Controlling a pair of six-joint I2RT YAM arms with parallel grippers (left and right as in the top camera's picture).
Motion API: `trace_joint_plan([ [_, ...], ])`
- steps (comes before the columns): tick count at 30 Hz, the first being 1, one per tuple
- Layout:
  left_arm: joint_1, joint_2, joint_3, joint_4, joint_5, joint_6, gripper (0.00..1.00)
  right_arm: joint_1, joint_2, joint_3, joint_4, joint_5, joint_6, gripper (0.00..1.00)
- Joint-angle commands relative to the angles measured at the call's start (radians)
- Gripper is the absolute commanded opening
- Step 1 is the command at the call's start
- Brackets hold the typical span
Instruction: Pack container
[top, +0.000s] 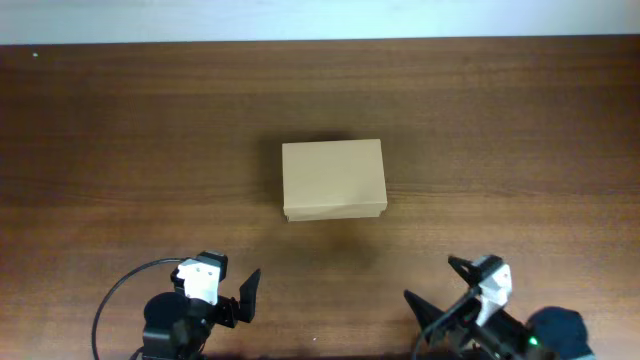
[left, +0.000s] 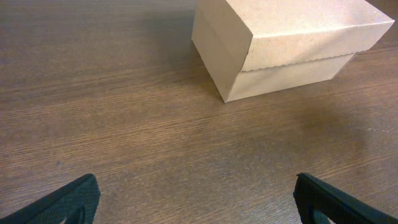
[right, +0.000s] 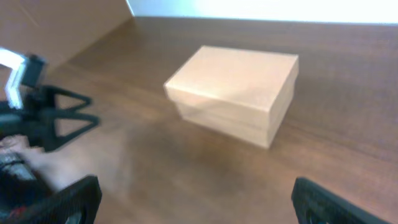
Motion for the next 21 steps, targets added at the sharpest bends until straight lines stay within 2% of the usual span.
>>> trace_joint_plan([
  [1,0.005,-0.01,-0.005,0.003,-0.007,-0.006,0.99,-0.003,-0.046,-0.087,0.056,0.052,-0.065,0.99],
  [21,0.005,-0.01,-0.005,0.003,-0.007,-0.006,0.99,0.09,-0.088,-0.358,0.158,0.105,-0.064,0.99],
])
